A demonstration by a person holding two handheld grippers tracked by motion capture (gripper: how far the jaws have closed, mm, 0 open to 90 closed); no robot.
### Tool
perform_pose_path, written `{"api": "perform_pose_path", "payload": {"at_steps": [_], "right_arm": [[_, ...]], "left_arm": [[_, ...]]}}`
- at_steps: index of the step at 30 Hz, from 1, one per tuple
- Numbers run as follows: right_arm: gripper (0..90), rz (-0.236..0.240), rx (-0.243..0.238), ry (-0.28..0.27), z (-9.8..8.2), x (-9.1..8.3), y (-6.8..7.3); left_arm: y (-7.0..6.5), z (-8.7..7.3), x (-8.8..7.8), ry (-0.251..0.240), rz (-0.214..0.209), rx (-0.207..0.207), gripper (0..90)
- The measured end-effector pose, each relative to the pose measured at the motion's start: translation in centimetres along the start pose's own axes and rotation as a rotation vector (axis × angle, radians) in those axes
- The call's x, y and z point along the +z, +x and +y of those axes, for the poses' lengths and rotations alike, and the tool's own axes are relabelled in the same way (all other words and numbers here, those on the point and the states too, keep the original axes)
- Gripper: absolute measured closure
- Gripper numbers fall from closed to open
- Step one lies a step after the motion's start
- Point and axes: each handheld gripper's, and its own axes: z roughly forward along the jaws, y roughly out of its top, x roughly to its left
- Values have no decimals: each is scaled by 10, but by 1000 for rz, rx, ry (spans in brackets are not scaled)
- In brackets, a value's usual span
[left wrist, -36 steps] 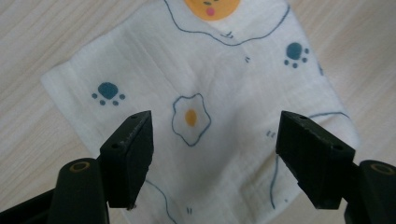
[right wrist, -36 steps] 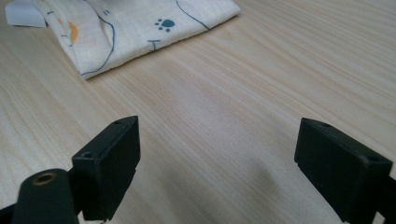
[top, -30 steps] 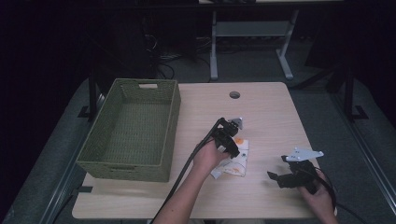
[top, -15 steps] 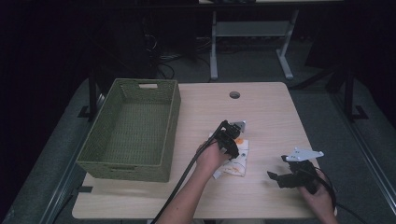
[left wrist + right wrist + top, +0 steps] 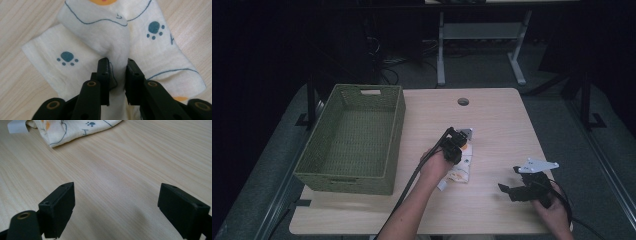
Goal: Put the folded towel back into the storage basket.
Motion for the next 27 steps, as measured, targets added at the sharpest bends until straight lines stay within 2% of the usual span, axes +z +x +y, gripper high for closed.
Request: {"api": "perform_pose_path", "payload": {"at_steps": [5,9,12,16,20,27], "right_arm": [[139,-1,-1,0,0,0,0],[139,-1,-2,-2,0,0,0],[139,-1,6,-1,0,0,0],[139,-1,8,0,0,0,-1],[139,-3,11,-4,0,-1,0],[139,-11,4,-7,0,-2,-1]], "left_arm": [[2,0,0,3,4,21,811],[7,-1,-1,2,-16,3,822],[9,-3,-4,6,-24,6,822],[10,-5,-14,-2,-41,5,821],[9,-6,-27,-4,-31,22,822],[11,-9,-50,-13,-16,30,822]]}}
